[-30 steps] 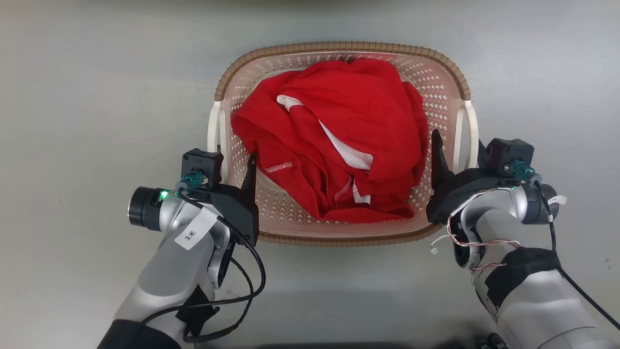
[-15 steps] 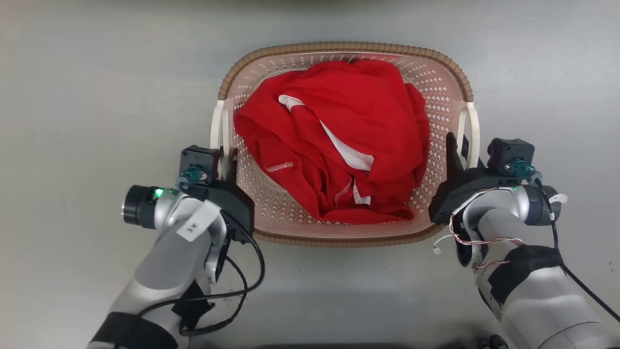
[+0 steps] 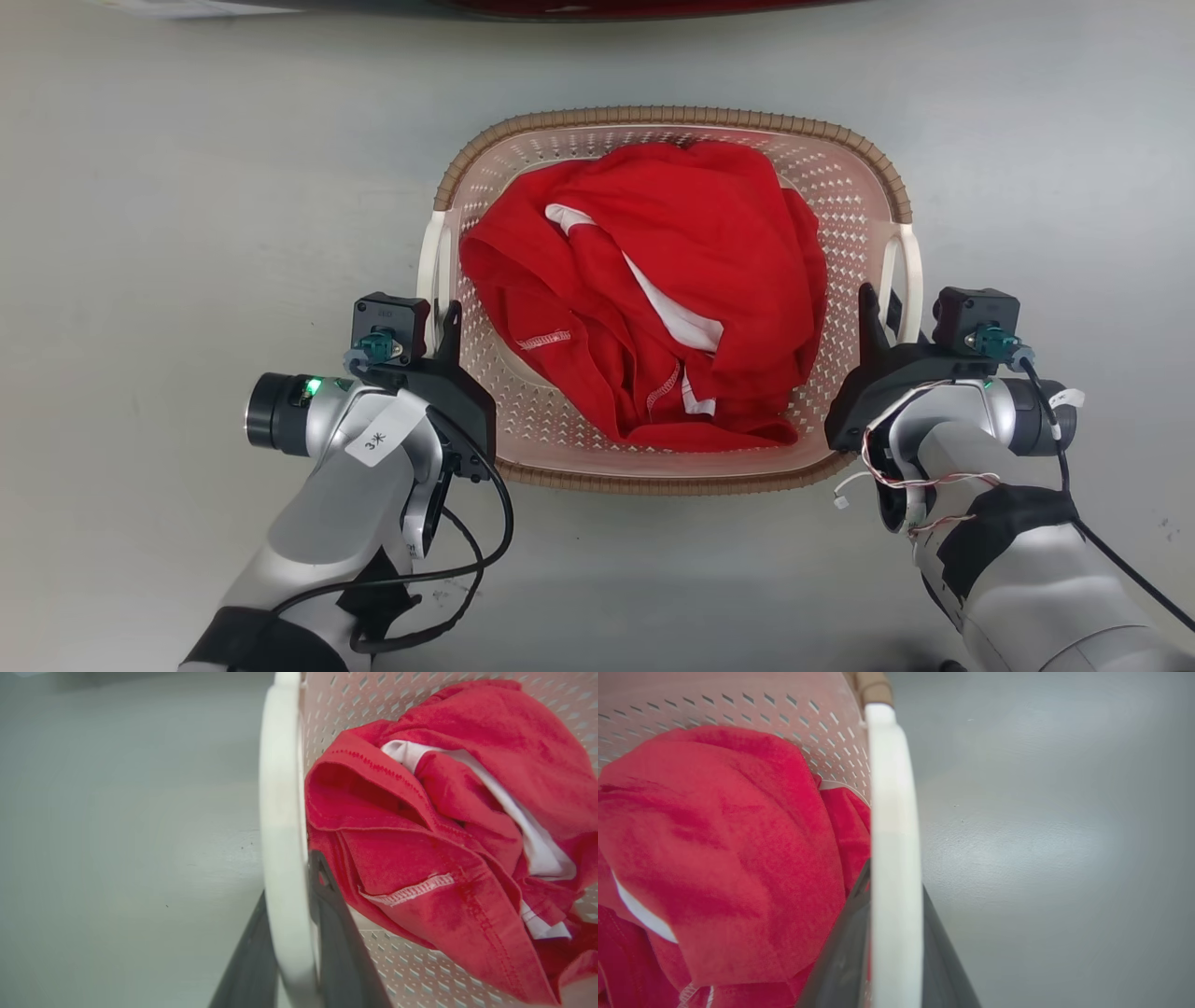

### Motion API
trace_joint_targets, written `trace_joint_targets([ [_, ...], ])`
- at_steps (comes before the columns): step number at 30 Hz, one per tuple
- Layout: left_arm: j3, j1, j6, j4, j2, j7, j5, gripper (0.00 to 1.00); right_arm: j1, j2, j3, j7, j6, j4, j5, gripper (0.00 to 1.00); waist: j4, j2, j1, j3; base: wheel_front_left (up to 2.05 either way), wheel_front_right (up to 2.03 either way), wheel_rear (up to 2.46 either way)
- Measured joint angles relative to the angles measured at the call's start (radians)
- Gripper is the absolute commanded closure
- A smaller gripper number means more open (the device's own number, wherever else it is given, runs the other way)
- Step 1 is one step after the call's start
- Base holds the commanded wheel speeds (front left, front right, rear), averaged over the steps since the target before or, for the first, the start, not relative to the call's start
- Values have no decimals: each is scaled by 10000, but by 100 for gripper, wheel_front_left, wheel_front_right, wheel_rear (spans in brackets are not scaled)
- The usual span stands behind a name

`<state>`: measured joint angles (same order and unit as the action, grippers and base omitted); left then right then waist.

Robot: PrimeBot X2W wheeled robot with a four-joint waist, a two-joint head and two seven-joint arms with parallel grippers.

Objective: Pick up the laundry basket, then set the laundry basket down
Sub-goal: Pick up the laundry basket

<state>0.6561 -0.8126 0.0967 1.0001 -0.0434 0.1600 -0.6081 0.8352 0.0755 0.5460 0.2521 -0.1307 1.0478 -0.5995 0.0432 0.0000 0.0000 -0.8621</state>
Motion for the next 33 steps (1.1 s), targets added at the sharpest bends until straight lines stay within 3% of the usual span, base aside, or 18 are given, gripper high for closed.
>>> trace_joint_targets([
  [18, 635, 441, 86, 516, 23, -15, -775, 100, -449, -21, 995, -19, 0, 274, -888, 100, -30, 0, -1, 1580, 0, 0, 0],
  [33, 1254, 1665, -15, 920, 71, -884, -1486, 100, -1861, -115, 1843, -798, 0, 537, -1758, 100, 22, -1, -2, 3472, 0, 0, 0],
])
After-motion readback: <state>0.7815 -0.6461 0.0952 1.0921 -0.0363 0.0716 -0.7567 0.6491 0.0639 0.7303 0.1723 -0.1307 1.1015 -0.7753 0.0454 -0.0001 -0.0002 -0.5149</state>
